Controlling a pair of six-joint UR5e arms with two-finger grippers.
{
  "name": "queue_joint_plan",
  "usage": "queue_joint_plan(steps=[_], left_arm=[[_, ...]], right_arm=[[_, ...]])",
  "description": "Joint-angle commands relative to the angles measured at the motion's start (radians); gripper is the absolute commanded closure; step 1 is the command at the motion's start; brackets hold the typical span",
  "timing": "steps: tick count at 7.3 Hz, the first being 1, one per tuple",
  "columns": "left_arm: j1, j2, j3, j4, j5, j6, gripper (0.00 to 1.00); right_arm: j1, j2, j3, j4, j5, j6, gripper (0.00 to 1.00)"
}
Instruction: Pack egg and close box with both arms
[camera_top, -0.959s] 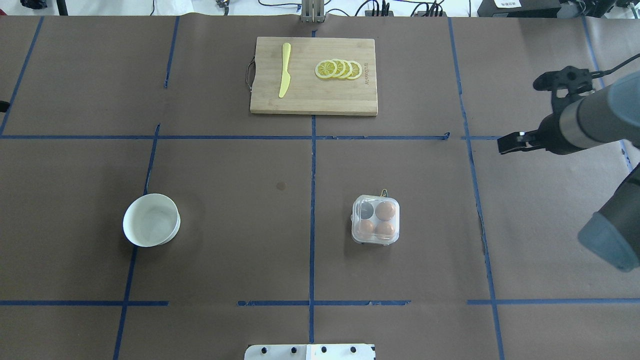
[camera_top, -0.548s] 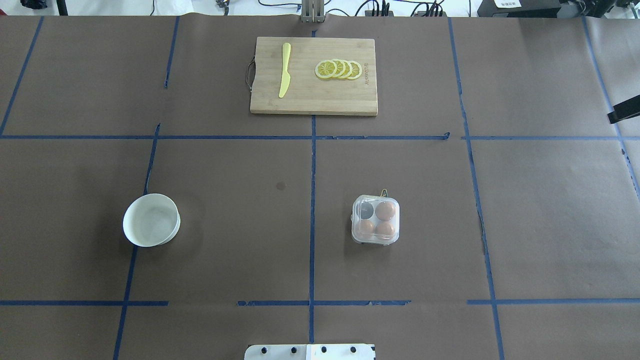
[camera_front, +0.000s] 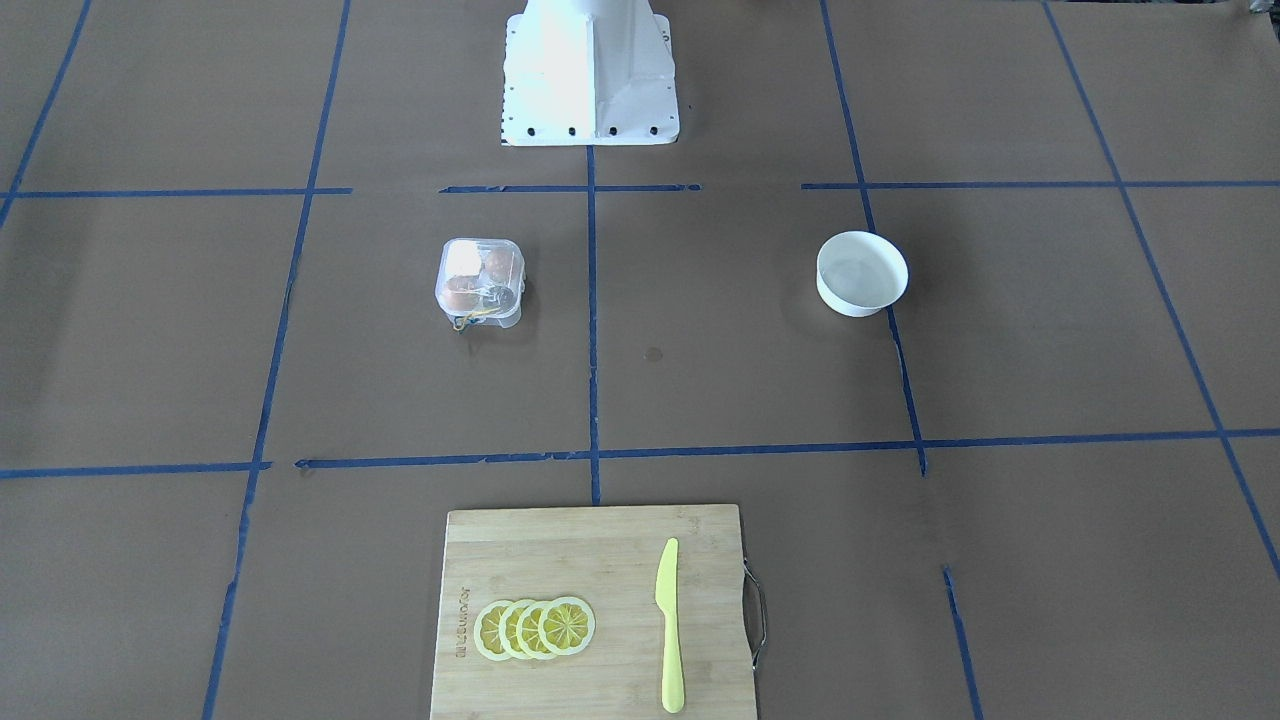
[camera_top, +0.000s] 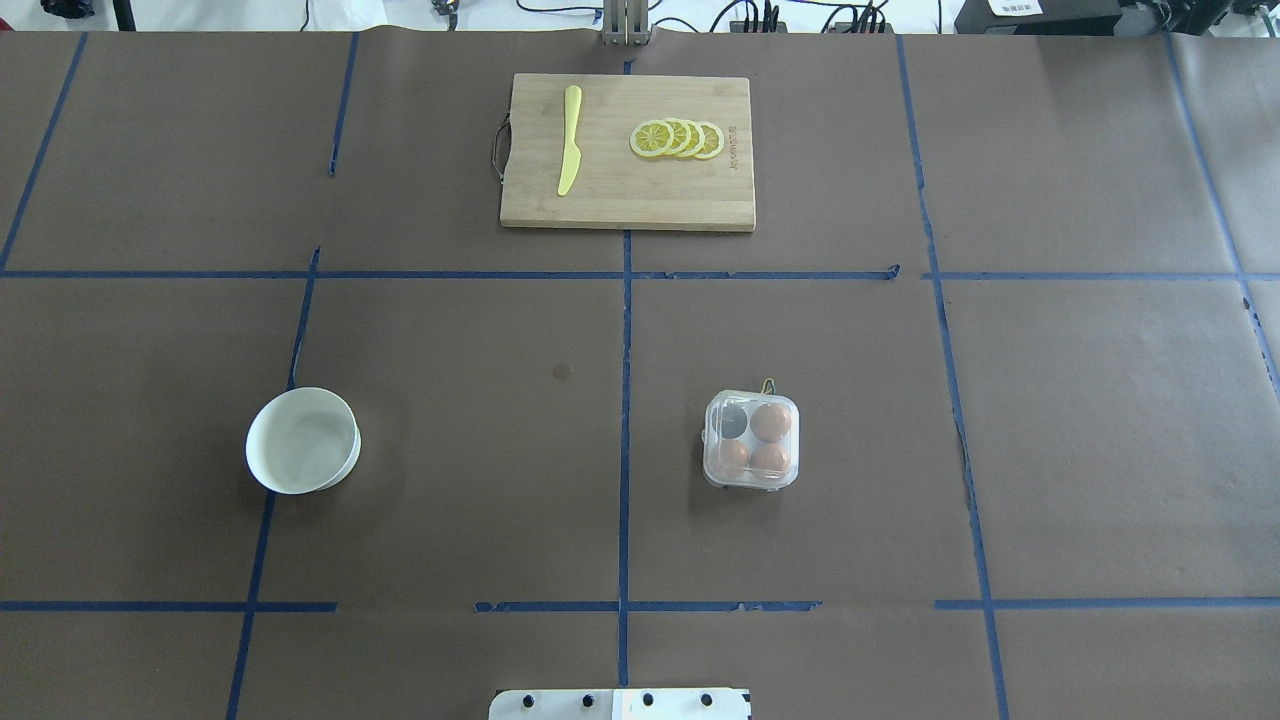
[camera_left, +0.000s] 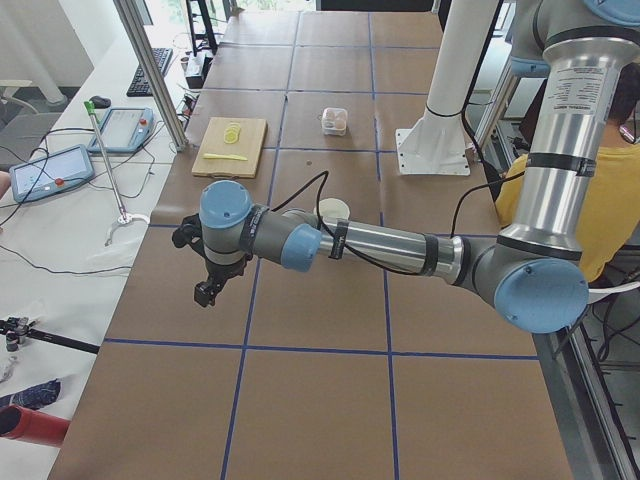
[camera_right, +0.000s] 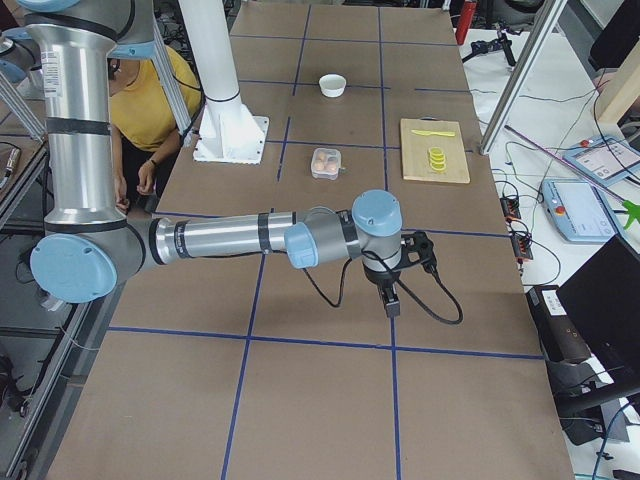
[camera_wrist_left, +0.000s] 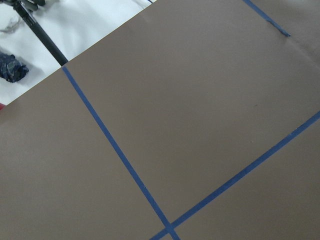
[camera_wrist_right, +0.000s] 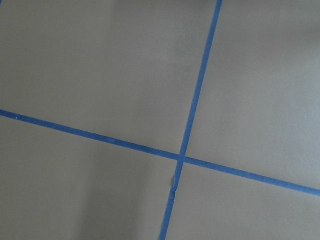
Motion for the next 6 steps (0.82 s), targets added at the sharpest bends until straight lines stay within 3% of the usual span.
queue_joint_plan(steps=[1,3,6], left_arm=[[-0.003,-0.011,-0.029,0.174,0.006,-0.124,0.00],[-0.001,0.087,-0.113,0.175,0.008,-0.144,0.00],[0.006,0.101,-0.097,0.162,0.005,-0.161,0.00]], right_arm=[[0.003,0.012,0.011,-0.045,0.006,-0.006,0.00],[0.002,0.041,0.017,-0.140,-0.001,0.007,0.00],[0.003,0.060,0.031,-0.173,0.002,0.007,0.00]])
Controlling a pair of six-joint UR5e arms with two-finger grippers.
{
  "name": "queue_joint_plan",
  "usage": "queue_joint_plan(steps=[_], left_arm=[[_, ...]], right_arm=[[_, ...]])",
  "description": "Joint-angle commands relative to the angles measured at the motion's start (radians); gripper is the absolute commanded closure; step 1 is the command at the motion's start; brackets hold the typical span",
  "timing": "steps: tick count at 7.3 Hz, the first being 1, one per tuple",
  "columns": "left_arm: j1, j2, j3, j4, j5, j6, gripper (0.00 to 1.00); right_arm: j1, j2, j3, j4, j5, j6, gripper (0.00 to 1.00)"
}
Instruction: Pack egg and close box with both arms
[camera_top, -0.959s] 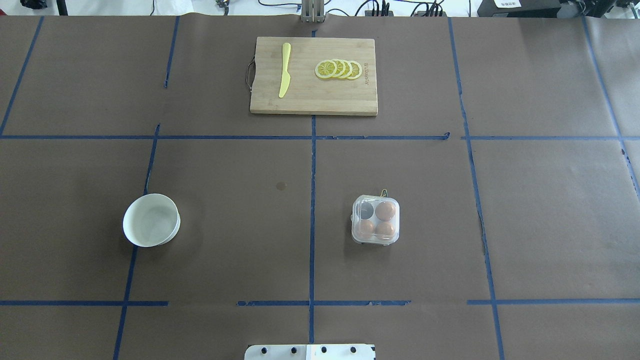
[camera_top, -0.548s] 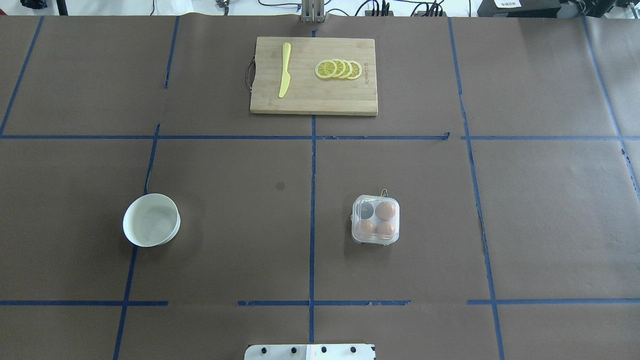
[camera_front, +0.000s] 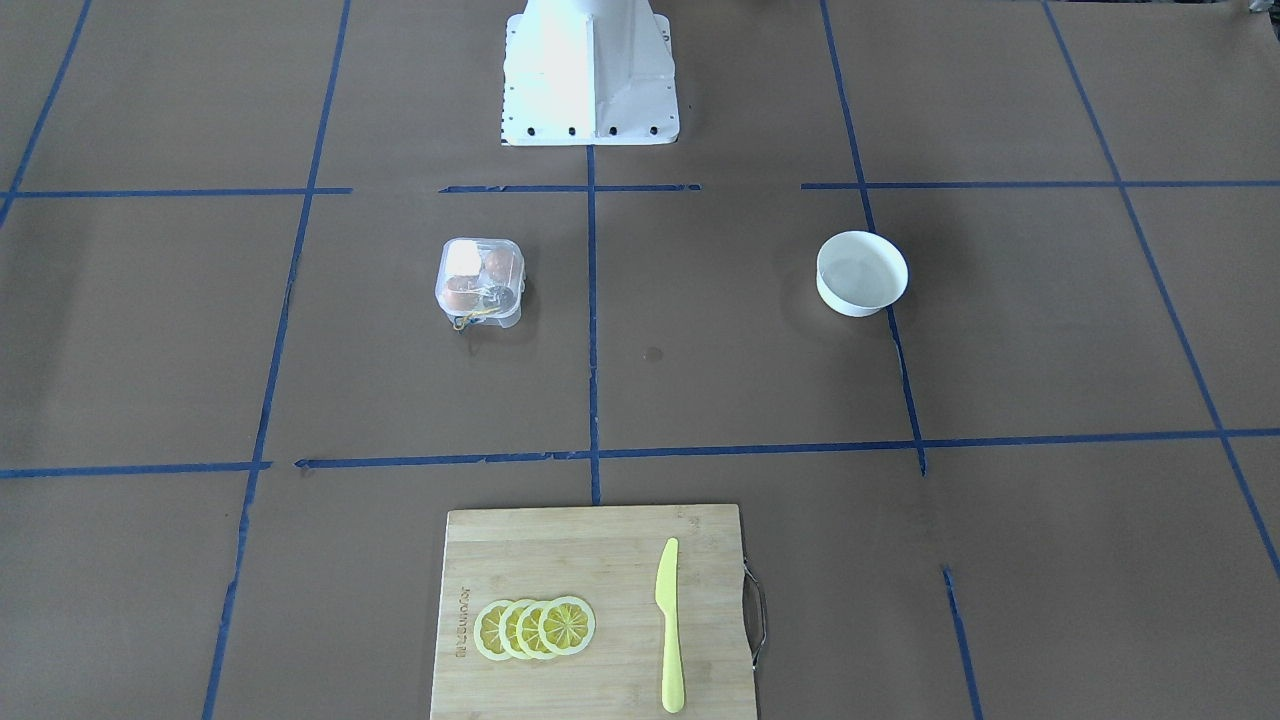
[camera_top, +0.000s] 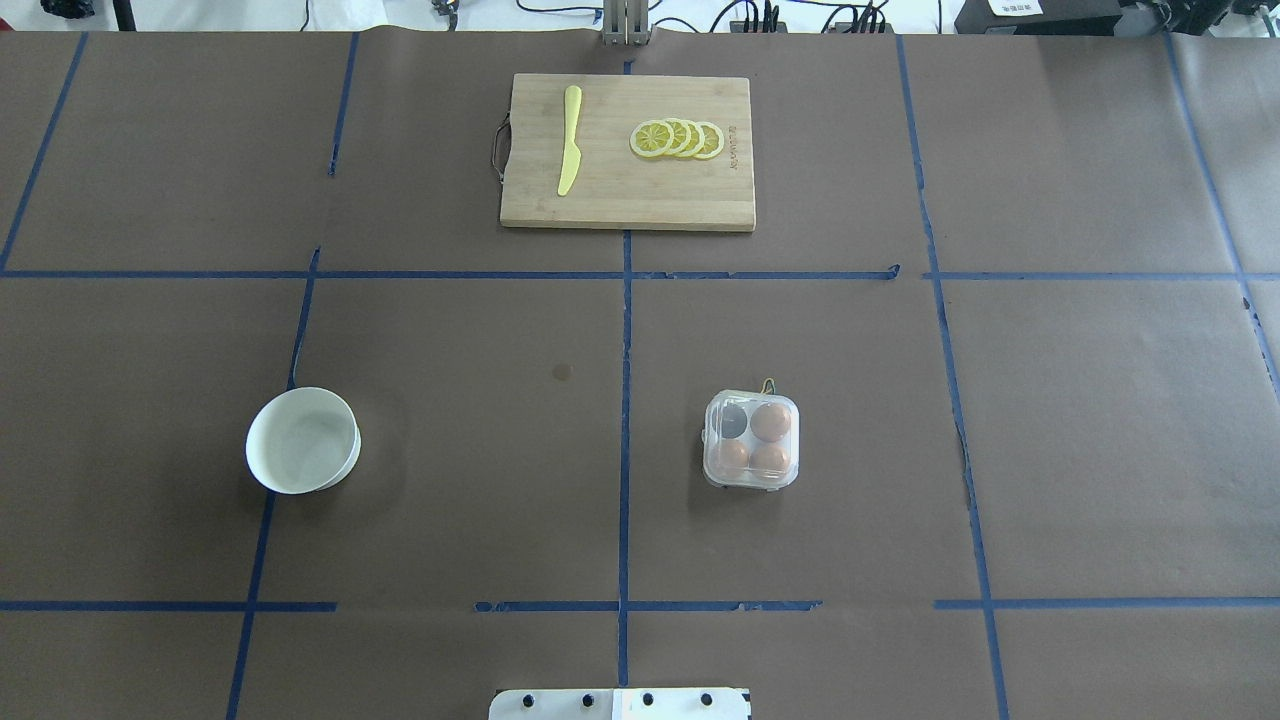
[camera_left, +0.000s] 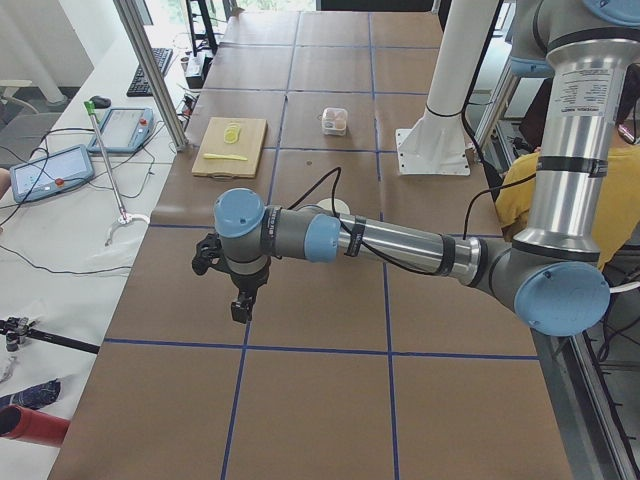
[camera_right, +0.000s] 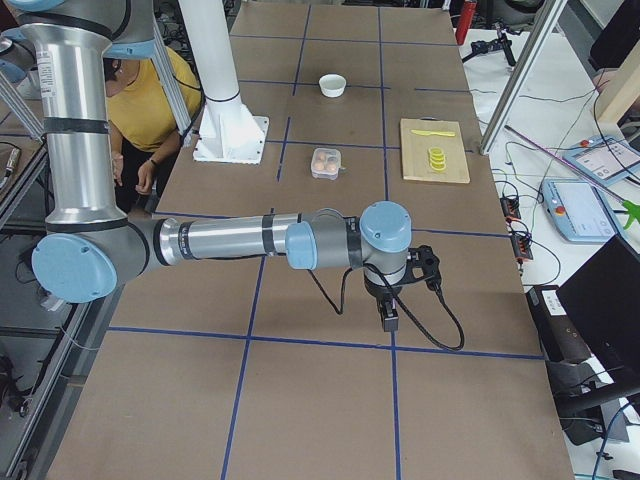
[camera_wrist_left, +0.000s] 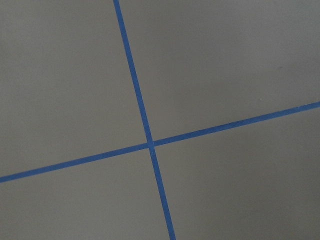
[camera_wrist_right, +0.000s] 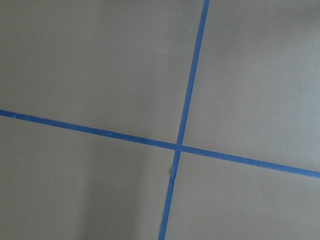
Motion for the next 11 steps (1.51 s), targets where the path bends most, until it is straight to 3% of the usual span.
queue_joint_plan(steps=[1,3,5,11], left_arm=[[0.004,0.003,0.004,-0.004,-0.004,-0.005,0.00],[0.013,-0.007,0.025,-0.009,-0.001,0.004,0.00],[0.013,-0.053,0.063,-0.021,-0.004,0.002,0.00],[0.015,-0.054,0.064,-0.055,-0.002,0.001,0.00]], right_arm=[[-0.003,0.004,0.008,-0.006,-0.011,0.000,0.00],[-0.027,-0.006,0.002,-0.009,-0.075,0.000,0.00],[-0.027,-0.006,-0.012,-0.012,-0.060,0.003,0.00],[-0.033,0.004,-0.005,-0.040,0.006,0.008,0.00]])
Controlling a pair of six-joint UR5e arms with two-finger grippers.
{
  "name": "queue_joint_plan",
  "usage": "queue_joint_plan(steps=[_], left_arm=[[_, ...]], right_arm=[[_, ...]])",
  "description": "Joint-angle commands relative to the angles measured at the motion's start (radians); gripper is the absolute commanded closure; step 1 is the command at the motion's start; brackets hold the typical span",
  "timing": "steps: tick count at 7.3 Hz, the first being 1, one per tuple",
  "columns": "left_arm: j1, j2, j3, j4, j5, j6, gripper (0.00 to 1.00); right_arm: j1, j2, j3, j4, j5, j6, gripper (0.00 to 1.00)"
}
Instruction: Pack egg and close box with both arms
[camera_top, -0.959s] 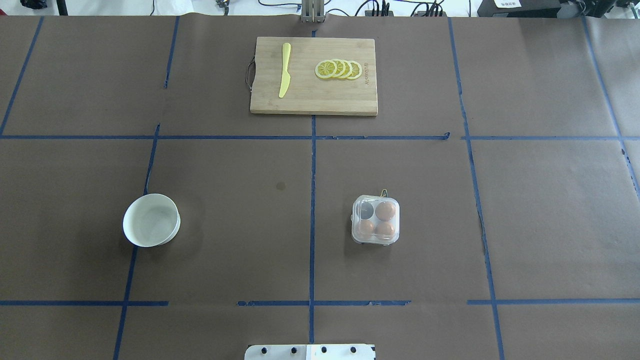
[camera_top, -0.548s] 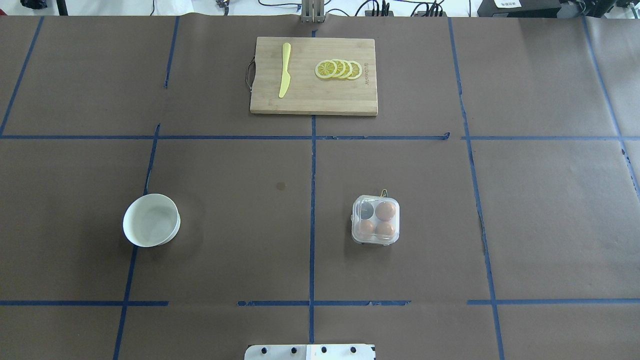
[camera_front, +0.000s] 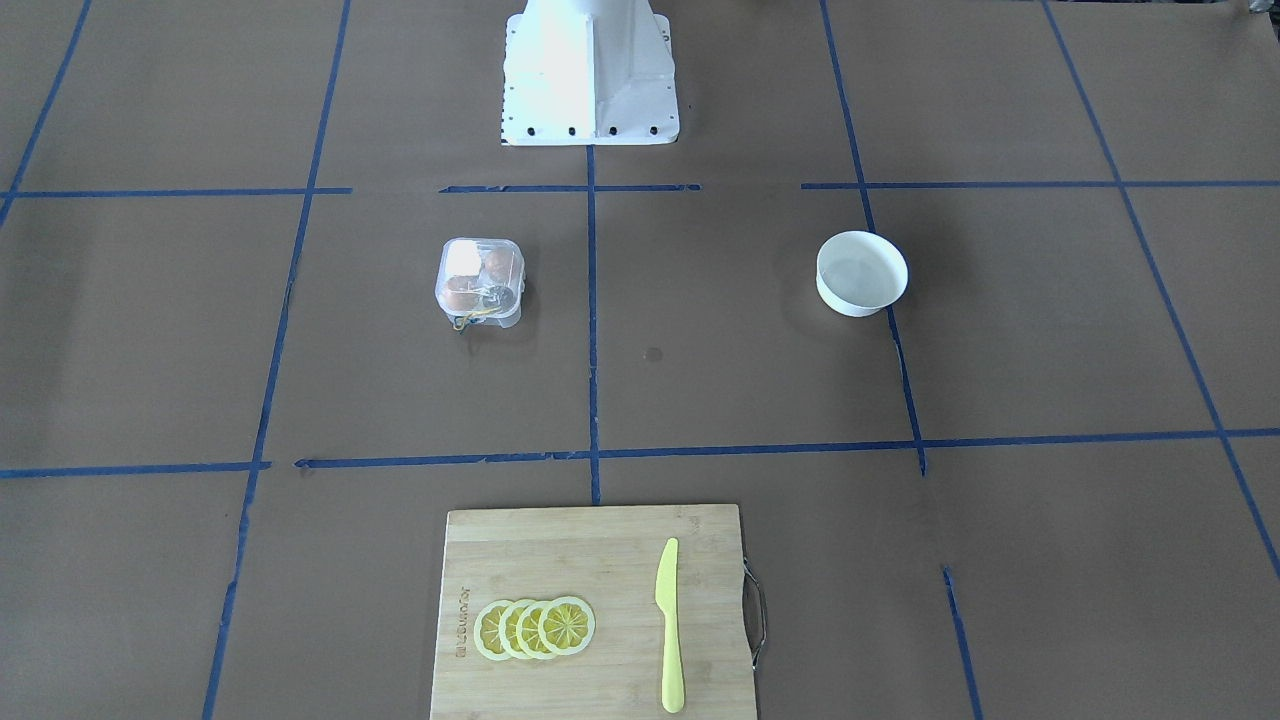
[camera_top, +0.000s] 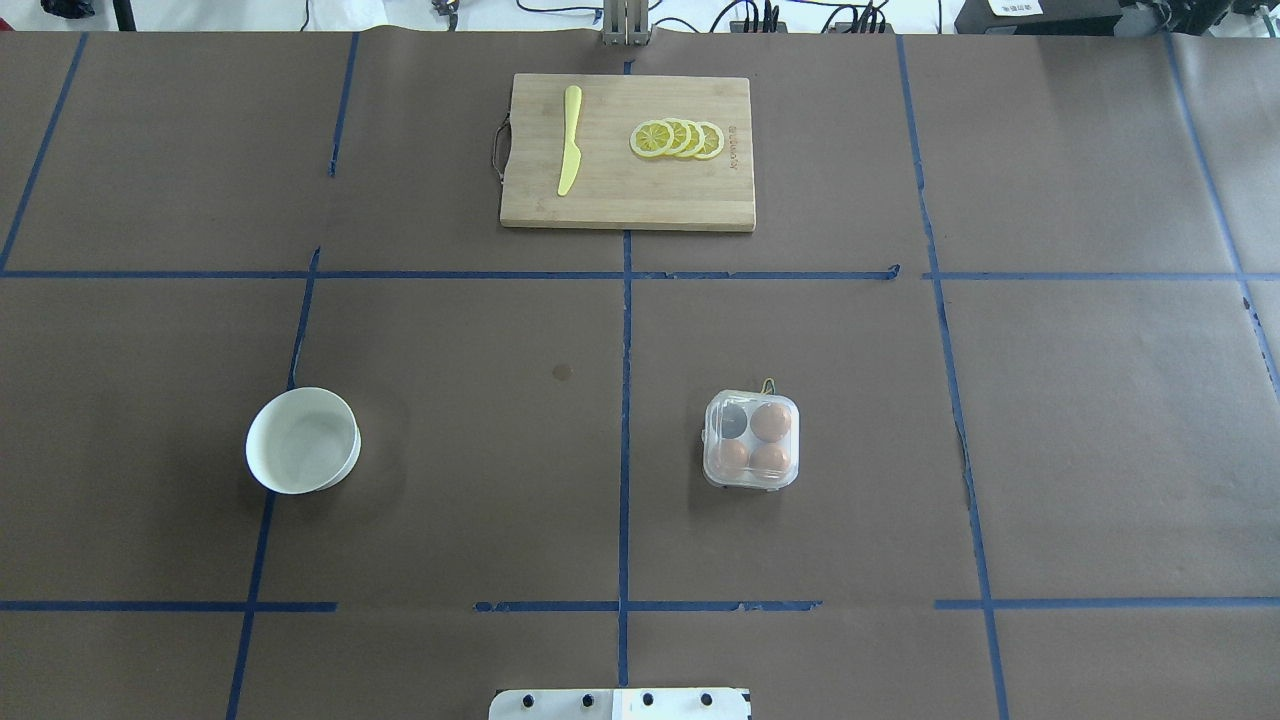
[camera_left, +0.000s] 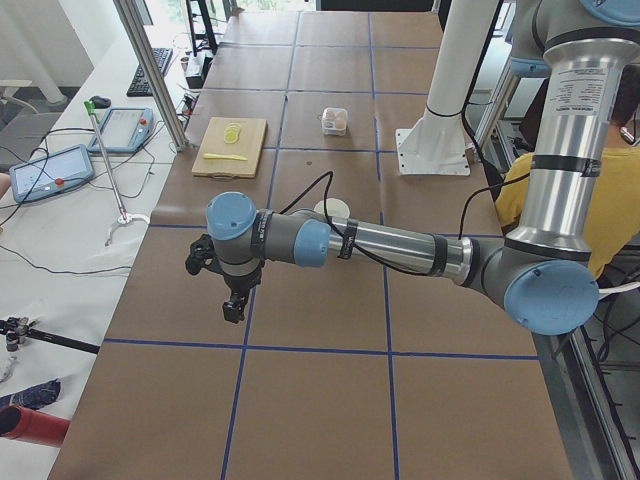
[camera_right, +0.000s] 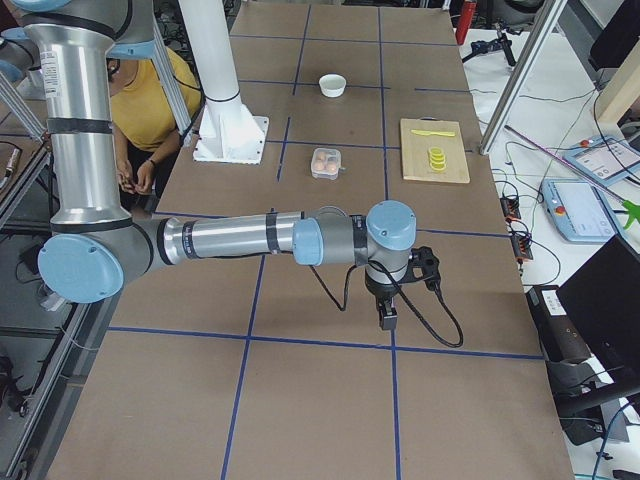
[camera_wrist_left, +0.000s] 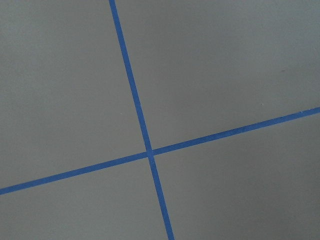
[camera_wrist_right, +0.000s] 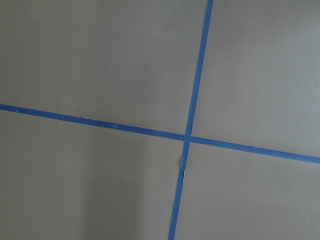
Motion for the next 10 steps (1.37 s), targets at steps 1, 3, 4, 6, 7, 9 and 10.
queue_joint_plan(steps=[1,3,4,6,7,9,10], left_arm=[[0.000,-0.006,0.000,0.000,0.002,-0.002,0.00],[0.002,-0.014,0.003,0.003,-0.009,-0.007,0.00],[0.000,-0.017,-0.002,0.003,-0.006,-0.008,0.00],[0.002,-0.017,0.000,0.000,-0.003,-0.010,0.00],[0.002,-0.019,-0.011,0.000,-0.001,-0.010,0.00],[0.002,-0.017,-0.010,0.000,-0.001,-0.010,0.00],[0.002,-0.017,-0.011,0.000,0.000,-0.010,0.00]], right_arm=[[-0.001,-0.014,0.000,0.009,0.009,-0.001,0.00],[-0.001,-0.020,-0.001,0.016,0.005,-0.003,0.00],[0.001,-0.021,0.000,0.016,0.005,-0.003,0.00],[-0.001,-0.040,0.006,0.016,0.006,-0.009,0.00],[-0.001,-0.041,0.002,0.044,0.003,-0.015,0.00],[-0.001,-0.083,0.000,0.148,0.009,0.003,0.00],[-0.001,-0.083,0.002,0.150,0.012,0.003,0.00]])
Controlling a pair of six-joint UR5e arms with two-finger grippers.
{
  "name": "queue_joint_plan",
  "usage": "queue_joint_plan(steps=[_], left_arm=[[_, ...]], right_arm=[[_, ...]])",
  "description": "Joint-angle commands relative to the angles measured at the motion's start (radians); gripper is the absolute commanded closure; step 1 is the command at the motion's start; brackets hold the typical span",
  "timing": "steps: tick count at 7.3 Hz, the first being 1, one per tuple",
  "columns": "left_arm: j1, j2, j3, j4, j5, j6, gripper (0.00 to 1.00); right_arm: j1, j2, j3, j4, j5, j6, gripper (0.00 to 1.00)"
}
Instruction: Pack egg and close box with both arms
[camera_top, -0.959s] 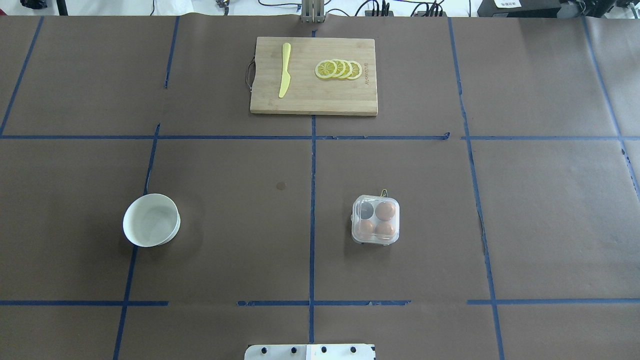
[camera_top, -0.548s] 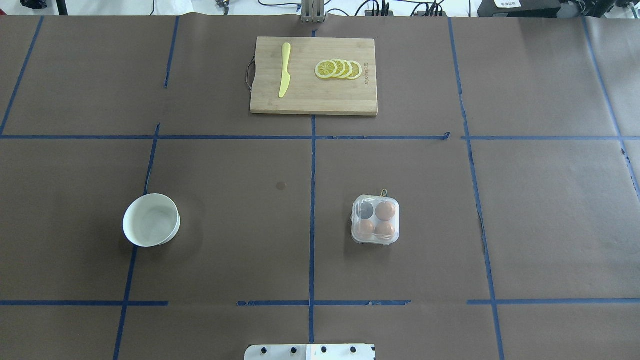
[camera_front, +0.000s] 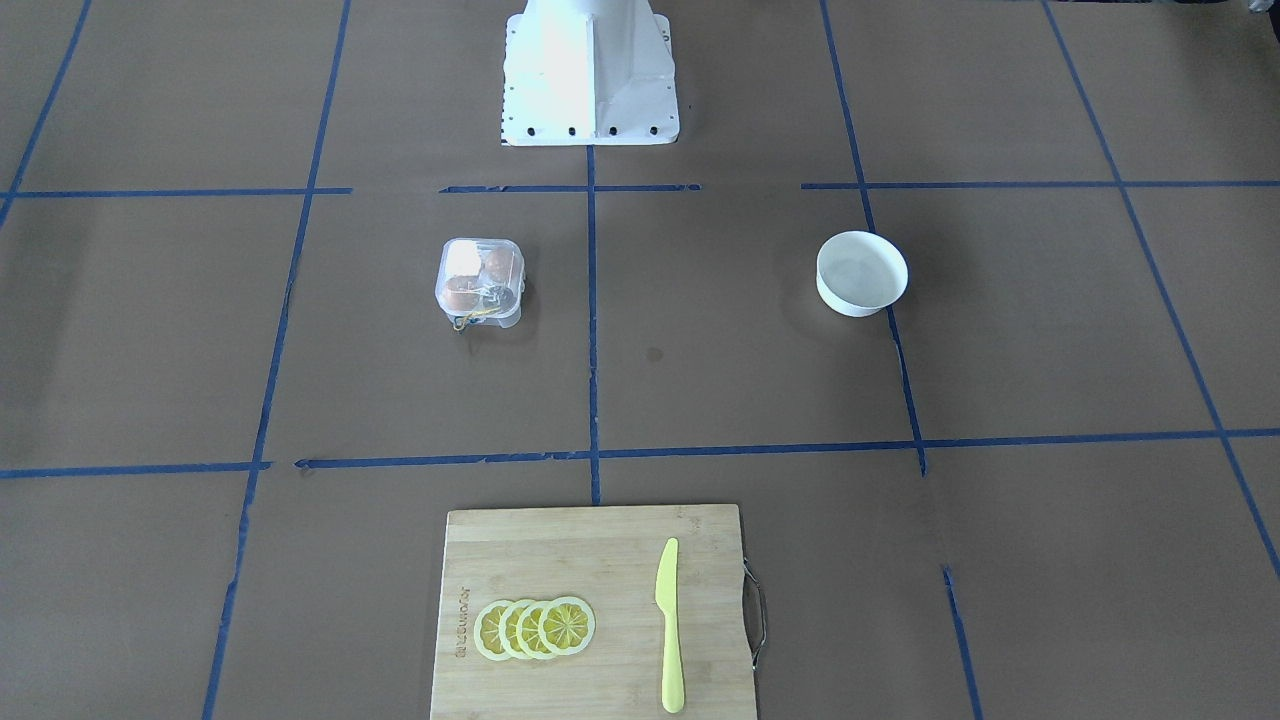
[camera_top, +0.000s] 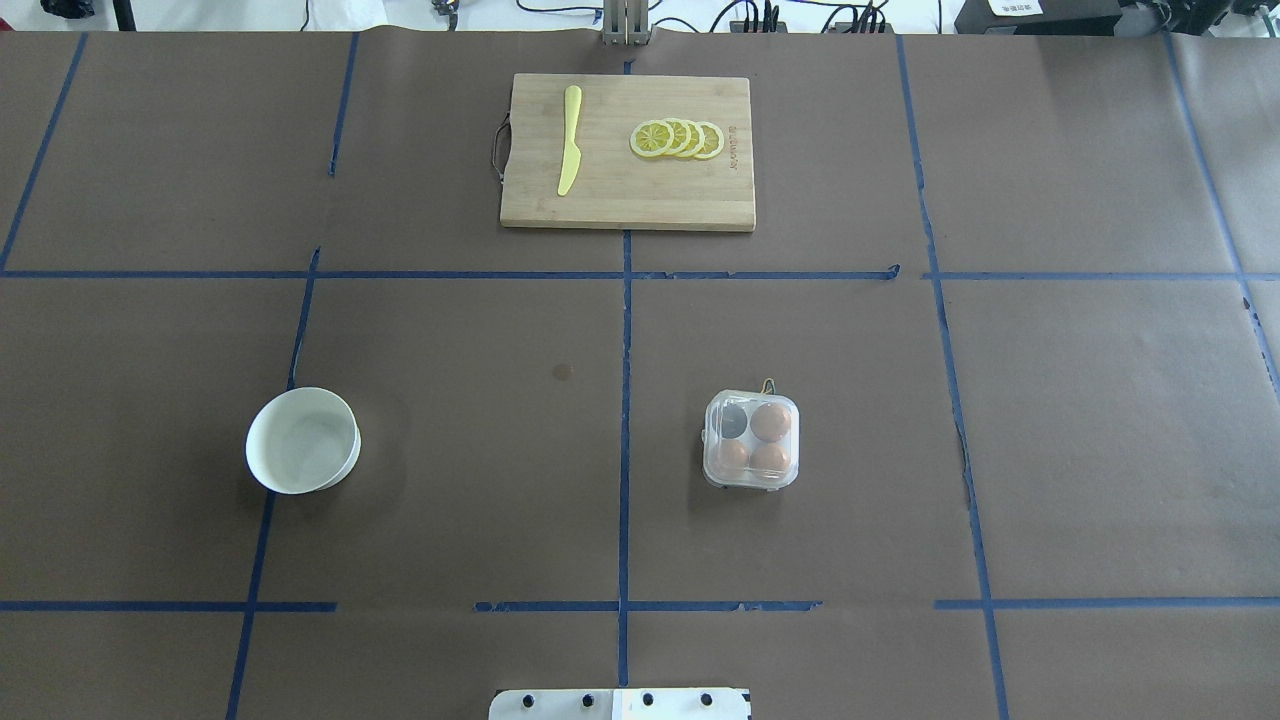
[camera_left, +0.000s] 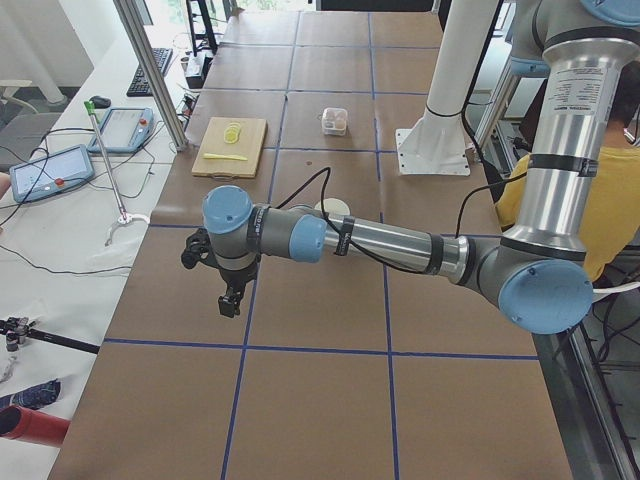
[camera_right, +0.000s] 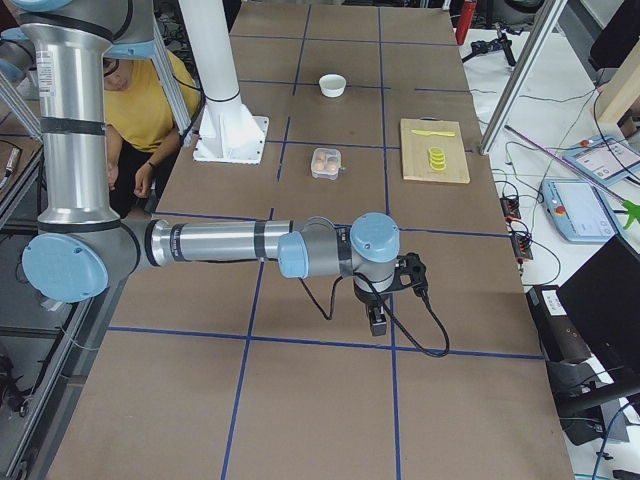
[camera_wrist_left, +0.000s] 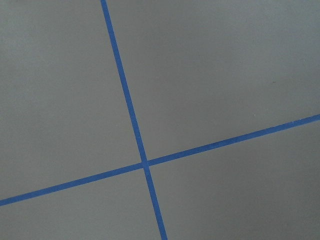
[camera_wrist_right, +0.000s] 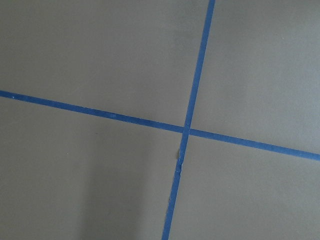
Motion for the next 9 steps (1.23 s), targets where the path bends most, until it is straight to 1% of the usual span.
queue_joint_plan(steps=[1,5,7,8,9], left_arm=[[0.000,0.001,-0.001,0.000,0.001,0.000,0.00],[0.000,-0.032,-0.001,0.001,0.004,0.001,0.00],[0.000,-0.030,-0.001,0.001,0.003,0.003,0.00],[0.000,-0.029,0.005,0.001,0.001,0.003,0.00],[0.000,-0.022,0.043,0.000,0.001,0.006,0.00]], right_arm=[[-0.003,-0.010,0.003,0.027,0.004,0.002,0.00],[-0.015,0.004,-0.004,-0.007,-0.010,0.001,0.00],[-0.024,0.004,-0.004,-0.010,-0.013,0.001,0.00],[-0.029,0.006,-0.006,-0.011,-0.013,0.001,0.00],[-0.028,0.006,-0.006,-0.011,-0.010,0.001,0.00]])
